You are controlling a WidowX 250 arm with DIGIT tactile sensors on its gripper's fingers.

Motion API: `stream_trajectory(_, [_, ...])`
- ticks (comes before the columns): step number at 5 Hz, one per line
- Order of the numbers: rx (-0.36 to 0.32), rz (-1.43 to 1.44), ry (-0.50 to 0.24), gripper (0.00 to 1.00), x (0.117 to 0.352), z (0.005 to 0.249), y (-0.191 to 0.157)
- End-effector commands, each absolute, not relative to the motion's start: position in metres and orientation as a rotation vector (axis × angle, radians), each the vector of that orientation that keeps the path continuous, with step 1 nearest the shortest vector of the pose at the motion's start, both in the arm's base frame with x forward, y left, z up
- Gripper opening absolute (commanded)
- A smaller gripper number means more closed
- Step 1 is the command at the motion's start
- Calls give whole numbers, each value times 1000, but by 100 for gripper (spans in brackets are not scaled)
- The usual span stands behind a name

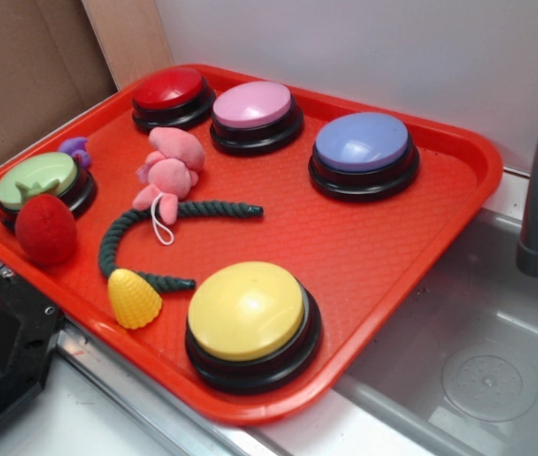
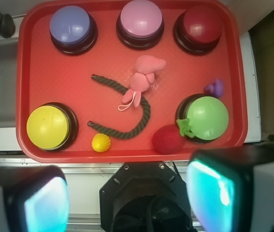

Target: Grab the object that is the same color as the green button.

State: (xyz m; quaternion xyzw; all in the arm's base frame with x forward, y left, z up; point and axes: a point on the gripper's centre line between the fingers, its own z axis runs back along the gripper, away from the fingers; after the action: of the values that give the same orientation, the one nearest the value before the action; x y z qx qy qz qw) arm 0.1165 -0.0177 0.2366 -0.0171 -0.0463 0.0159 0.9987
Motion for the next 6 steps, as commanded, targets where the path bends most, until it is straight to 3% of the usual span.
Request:
stream_trajectory(1, [-34, 32, -93, 100, 117, 237, -18])
stream_trajectory(2, [-42, -74, -171, 100, 133, 211, -14])
stream_trajectory(4, [-13, -218, -233, 100, 169, 144, -19])
stream_trajectory(6, [-18, -371, -250, 100, 189, 78, -5])
